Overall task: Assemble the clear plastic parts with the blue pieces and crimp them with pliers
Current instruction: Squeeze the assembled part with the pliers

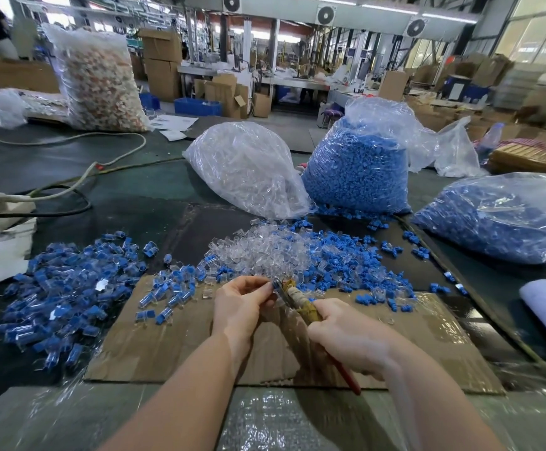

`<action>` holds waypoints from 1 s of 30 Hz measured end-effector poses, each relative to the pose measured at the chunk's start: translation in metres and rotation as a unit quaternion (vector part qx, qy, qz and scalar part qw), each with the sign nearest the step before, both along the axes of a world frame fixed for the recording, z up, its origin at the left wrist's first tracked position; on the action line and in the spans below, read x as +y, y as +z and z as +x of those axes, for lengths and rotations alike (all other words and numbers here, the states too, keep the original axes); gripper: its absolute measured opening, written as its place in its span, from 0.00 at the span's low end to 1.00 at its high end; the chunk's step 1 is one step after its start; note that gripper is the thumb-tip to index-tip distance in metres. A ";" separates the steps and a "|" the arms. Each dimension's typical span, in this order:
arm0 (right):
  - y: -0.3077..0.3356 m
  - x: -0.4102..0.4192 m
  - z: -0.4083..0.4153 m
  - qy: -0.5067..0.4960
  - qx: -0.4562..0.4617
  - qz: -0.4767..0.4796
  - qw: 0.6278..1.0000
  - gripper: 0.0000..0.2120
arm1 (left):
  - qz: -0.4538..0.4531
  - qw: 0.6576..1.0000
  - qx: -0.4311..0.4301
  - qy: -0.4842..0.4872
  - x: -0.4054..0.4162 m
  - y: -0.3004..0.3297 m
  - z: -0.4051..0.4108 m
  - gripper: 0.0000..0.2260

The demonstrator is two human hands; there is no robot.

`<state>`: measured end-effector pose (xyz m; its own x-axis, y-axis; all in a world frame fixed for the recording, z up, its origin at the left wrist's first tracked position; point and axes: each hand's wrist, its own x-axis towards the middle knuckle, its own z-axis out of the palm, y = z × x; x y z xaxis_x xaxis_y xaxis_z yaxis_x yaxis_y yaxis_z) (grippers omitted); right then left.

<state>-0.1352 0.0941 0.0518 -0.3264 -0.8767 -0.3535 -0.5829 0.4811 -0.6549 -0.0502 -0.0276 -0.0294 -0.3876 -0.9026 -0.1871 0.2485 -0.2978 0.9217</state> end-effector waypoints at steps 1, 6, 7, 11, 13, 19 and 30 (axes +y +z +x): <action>0.001 0.000 0.000 -0.001 -0.007 0.005 1.000 0.08 | 0.001 1.000 0.001 0.002 0.000 0.000 0.000 0.06; 0.004 -0.001 0.000 0.006 -0.033 0.013 0.999 0.08 | 0.001 1.000 0.004 0.014 0.000 0.000 -0.002 0.07; 0.004 -0.001 0.000 0.007 -0.030 0.008 0.999 0.09 | 0.000 1.000 0.004 0.017 0.000 -0.001 -0.003 0.07; 0.004 -0.001 0.001 0.007 -0.024 -0.004 1.000 0.12 | -0.005 1.000 0.000 0.022 0.001 -0.002 -0.004 0.07; 0.000 -0.002 0.000 0.010 0.006 -0.004 1.000 0.12 | -0.010 1.000 -0.006 0.018 0.001 -0.002 -0.003 0.07; -0.019 -0.009 0.000 0.001 0.104 -0.001 0.995 0.07 | -0.022 1.000 -0.016 0.013 0.002 0.000 -0.003 0.07; -0.044 -0.001 -0.016 -0.177 0.171 -0.100 0.964 0.22 | -0.124 0.990 -0.064 0.003 0.014 -0.003 0.008 0.06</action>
